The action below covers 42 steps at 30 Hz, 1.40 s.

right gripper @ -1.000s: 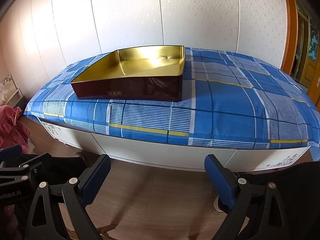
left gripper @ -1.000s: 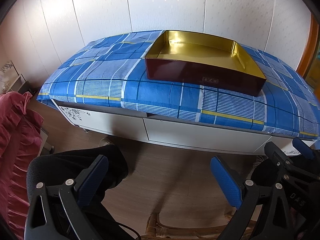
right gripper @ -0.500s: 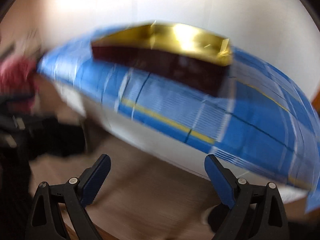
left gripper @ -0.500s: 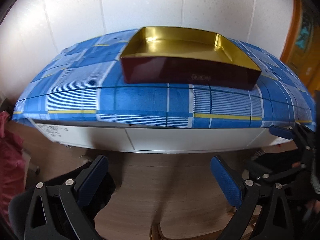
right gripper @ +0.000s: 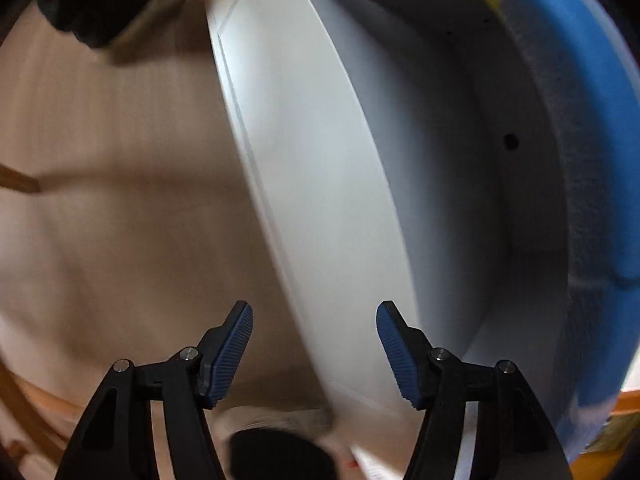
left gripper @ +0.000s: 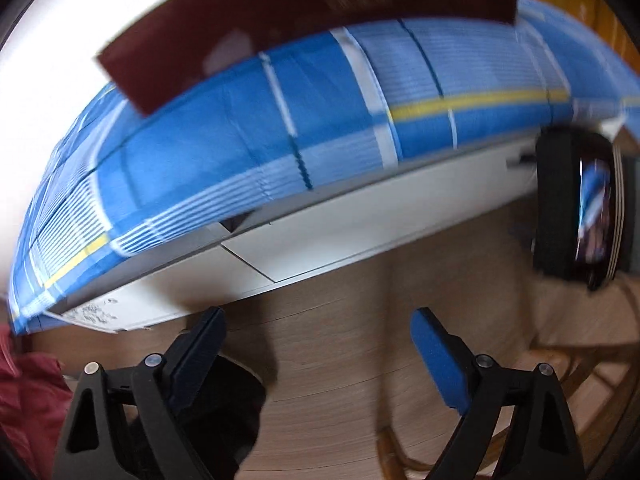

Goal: Organize soft objects
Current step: 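Lower both tools down toward the clothes on the cabinet shelf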

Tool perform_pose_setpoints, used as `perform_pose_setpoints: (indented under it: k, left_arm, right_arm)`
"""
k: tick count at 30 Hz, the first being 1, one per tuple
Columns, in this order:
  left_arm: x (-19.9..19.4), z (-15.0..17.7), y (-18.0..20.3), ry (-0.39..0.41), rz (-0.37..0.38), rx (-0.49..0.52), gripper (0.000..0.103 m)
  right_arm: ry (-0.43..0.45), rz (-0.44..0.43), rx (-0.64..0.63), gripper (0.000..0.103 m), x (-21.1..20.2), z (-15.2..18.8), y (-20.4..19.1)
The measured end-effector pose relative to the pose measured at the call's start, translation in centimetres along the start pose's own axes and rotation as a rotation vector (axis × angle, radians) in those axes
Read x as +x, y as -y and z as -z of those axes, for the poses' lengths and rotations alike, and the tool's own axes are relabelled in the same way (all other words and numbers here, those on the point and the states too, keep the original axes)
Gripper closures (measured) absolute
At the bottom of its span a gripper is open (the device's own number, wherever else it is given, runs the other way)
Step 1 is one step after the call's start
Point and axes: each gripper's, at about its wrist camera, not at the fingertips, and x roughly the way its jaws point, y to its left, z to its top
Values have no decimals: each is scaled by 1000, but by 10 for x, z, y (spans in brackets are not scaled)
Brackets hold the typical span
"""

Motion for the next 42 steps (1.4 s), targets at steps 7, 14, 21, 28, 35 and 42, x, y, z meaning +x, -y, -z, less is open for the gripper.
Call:
perform_pose_setpoints:
  k: [7,14,21,28,35,42]
  left_arm:
    - [20,0,27,17,-49,184,10]
    - [40,3,33,-11,7,234,18]
    - [42,5,29,6,52,193,18]
    - [45,3,26,-26,102,158,26]
    - [44,2,16,-14,64,114,26]
    - [44,8,29,-33,55,180,26]
  right_arm:
    - [17,252,-48,38,31,6,11]
    - [-83,204,-17,35,69,10,26]
    - [-50,140,-74,32,67,11,34]
    - [9,124,-272,32,34,26,20]
    - [20,145,-168,46,39,25,50]
    - [98,17,-95,49,38,42,83]
